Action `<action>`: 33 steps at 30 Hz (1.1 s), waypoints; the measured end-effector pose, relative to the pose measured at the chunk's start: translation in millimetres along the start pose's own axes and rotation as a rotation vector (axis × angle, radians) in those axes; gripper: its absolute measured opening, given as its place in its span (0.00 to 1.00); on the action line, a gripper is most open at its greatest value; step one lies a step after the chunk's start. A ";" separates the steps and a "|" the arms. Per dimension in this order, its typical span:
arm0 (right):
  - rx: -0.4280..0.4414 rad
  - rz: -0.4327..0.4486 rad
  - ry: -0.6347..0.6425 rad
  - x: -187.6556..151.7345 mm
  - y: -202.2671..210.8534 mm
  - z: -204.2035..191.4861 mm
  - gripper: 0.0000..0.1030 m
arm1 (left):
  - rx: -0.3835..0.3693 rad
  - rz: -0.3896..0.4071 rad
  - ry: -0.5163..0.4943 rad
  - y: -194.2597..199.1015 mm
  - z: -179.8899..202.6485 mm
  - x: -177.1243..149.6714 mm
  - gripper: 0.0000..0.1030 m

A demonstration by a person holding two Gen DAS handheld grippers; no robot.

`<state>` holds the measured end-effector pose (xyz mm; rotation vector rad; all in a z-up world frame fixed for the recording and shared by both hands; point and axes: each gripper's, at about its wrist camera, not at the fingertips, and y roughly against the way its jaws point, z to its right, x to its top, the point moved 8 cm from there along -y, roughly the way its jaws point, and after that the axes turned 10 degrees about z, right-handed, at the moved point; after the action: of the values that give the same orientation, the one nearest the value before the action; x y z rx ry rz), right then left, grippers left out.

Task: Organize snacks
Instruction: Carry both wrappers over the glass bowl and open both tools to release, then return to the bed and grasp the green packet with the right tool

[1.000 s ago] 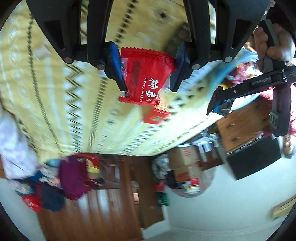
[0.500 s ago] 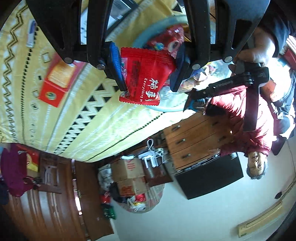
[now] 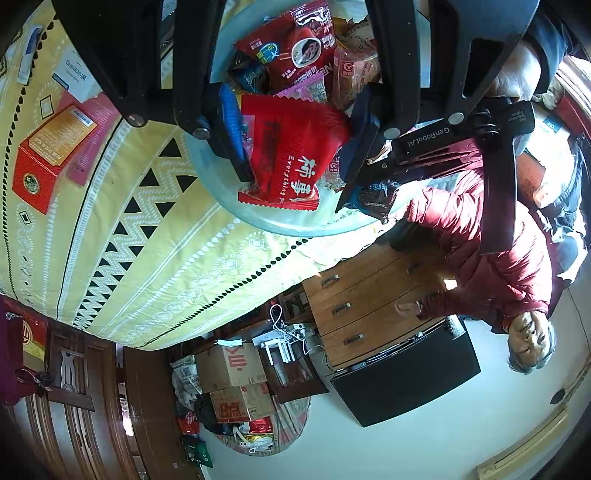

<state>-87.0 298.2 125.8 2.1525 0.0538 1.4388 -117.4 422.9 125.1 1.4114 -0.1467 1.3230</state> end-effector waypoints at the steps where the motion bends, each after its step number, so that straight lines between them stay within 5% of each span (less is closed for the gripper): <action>1: 0.000 -0.002 -0.001 -0.2 -1.1 -0.3 0.50 | -0.001 -0.002 0.002 -0.9 -1.4 -0.2 0.41; 16: 0.004 -0.028 -0.025 -6.5 -14.9 2.3 0.53 | 0.016 -0.027 -0.007 -5.8 -6.1 -5.8 0.44; 19: -0.011 -0.024 -0.024 -7.8 -12.5 3.7 0.63 | 0.034 -0.040 -0.007 -8.7 -7.2 -8.6 0.67; 22: -0.018 -0.008 -0.033 -7.4 -0.6 5.8 0.65 | 0.053 -0.037 -0.025 -8.7 -5.2 -10.0 0.76; 28: -0.068 0.078 -0.048 -31.8 82.7 18.3 0.72 | 0.020 0.013 -0.034 5.0 12.7 -6.2 0.80; 30: -0.129 0.098 -0.054 -61.4 125.1 33.2 0.82 | -0.024 0.051 -0.065 17.6 36.5 -4.0 0.80; 33: -0.264 0.075 -0.120 -130.6 189.1 68.5 0.82 | -0.125 0.092 -0.135 37.3 86.9 -6.9 0.80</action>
<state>-132.6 66.7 82.9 2.0350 -0.2493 1.2744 -93.8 340.8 166.3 1.4009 -0.3815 1.2702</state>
